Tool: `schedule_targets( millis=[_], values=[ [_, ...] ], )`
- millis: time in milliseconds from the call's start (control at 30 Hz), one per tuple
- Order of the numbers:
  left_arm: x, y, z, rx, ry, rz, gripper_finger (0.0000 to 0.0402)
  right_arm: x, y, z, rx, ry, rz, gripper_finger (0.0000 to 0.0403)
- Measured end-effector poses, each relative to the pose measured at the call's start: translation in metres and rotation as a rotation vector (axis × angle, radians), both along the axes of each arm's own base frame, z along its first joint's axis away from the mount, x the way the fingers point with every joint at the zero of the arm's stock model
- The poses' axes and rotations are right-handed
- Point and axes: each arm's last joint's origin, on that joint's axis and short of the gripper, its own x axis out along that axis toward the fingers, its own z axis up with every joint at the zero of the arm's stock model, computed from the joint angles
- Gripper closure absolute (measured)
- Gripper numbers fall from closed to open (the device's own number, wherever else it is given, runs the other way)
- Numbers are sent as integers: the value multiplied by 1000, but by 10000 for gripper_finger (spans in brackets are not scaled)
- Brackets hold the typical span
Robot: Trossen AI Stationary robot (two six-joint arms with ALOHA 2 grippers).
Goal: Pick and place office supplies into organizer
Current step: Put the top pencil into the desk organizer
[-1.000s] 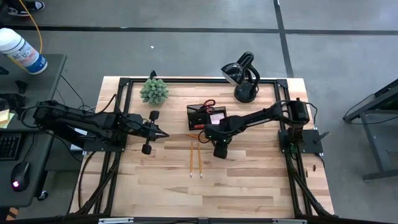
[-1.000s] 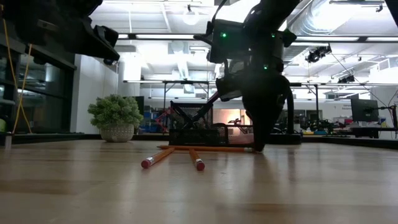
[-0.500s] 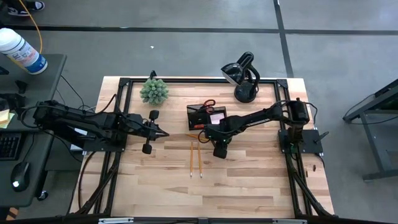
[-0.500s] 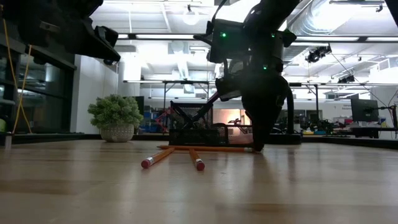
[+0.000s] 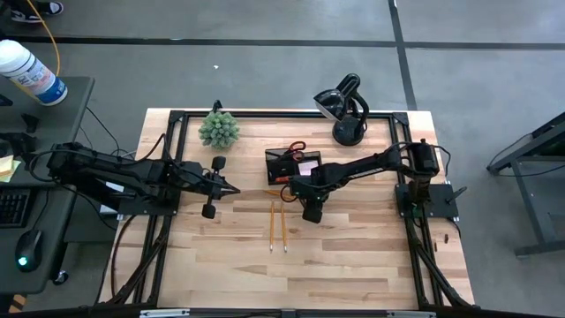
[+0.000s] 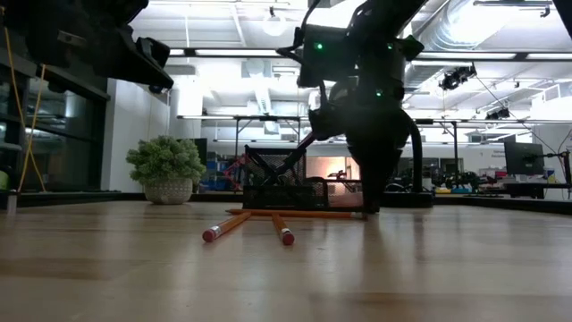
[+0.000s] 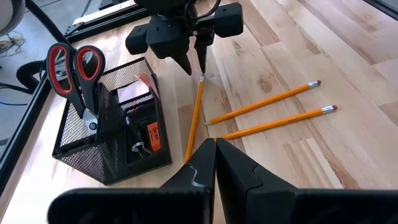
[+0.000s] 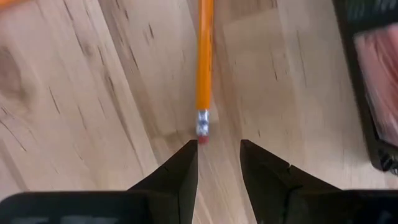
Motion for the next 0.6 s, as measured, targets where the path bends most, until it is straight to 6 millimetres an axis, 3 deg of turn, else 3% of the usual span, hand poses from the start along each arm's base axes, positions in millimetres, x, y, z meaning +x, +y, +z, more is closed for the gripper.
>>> schedule_targets(
  millis=[600],
  values=[
    [0,1,-1,16,9,12,400,20,6,-12,8,62,16,289]
  ],
)
